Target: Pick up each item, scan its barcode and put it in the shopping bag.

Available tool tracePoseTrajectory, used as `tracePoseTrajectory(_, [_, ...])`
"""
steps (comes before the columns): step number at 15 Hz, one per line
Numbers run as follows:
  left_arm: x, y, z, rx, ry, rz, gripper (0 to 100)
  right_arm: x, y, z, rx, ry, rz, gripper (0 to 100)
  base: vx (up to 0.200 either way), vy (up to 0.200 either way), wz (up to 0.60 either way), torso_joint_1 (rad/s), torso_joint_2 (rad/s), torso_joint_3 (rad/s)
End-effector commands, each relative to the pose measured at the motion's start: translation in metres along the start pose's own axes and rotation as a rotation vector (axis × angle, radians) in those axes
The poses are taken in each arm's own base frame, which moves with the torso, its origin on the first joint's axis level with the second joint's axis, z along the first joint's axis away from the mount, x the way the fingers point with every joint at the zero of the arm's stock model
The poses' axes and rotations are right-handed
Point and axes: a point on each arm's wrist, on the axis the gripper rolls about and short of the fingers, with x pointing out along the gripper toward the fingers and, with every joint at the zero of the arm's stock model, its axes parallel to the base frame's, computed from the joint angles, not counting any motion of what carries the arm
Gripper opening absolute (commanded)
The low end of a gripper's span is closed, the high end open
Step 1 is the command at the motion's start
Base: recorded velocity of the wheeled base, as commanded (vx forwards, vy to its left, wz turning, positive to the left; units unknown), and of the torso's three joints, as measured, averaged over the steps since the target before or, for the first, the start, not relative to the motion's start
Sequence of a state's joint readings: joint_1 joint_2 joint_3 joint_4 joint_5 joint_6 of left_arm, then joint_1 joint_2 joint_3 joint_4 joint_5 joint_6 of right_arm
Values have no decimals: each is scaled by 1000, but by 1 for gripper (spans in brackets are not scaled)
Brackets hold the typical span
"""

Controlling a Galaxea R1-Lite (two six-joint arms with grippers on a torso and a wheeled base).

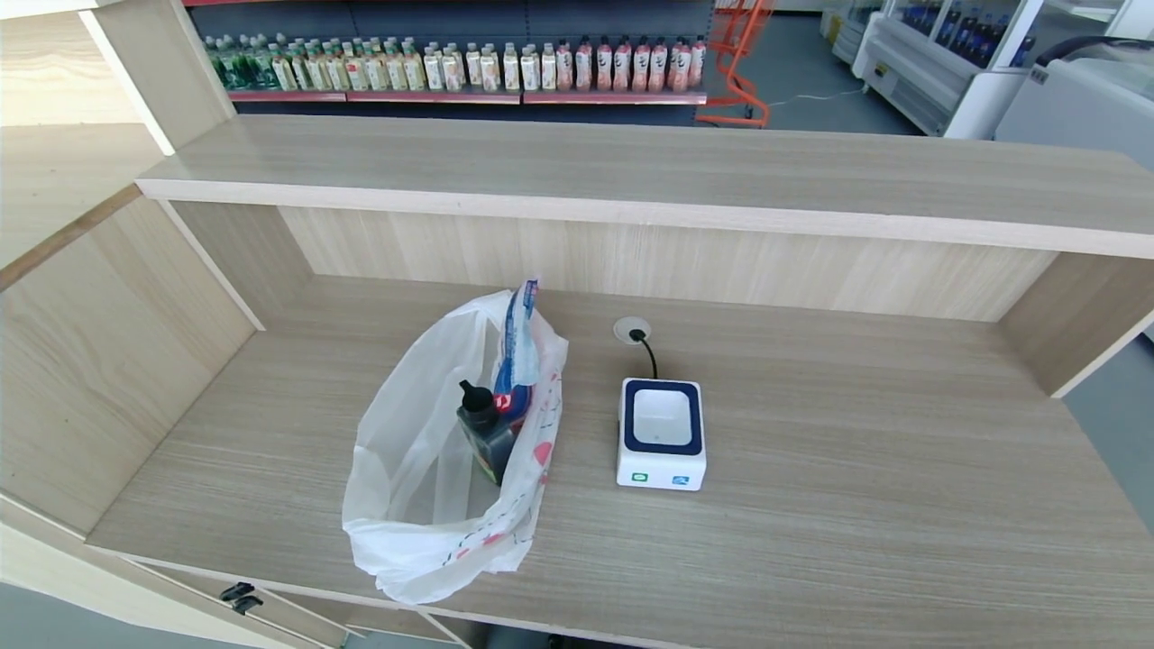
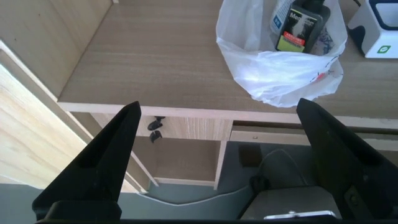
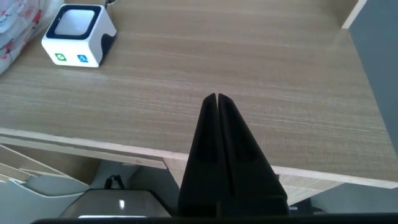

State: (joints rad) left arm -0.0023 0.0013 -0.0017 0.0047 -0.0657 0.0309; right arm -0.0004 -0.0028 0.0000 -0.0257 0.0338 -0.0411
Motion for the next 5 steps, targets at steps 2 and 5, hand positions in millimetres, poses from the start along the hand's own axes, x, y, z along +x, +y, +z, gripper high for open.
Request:
tracePoseTrajectory(2, [0,0,0,0,0,1,100,0,0,0,-2,2,0,0,0,0,0,0,0,0])
tracePoseTrajectory(5, [0,0,0,0,0,1,100,0,0,0,-3,2,0,0,0,0,0,0,0,0])
